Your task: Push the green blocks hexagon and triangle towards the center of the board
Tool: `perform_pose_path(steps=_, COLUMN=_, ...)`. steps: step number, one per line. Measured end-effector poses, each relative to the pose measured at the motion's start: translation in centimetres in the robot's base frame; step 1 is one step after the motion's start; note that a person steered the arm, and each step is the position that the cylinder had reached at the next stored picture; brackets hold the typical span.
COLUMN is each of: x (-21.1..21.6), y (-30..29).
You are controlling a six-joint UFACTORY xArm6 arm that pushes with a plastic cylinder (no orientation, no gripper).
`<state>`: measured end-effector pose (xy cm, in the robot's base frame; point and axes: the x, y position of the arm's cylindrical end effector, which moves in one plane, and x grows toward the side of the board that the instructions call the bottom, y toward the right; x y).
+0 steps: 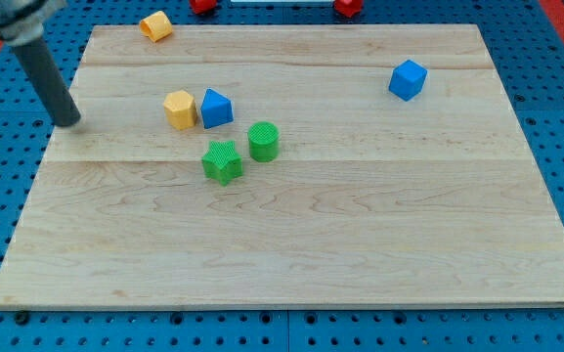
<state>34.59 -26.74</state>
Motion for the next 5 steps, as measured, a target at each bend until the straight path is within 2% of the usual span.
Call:
perform_pose_path(steps=1, x=-4.6, y=10.4)
perform_pose_path(steps=2, x=0.5, y=10.0)
perform_pose_path(steps=3, x=3.9, y=12.6)
perform_pose_path(steps=4, x=5.7, y=18.1)
perform_pose_path(steps=5, x=2.1, y=12.8)
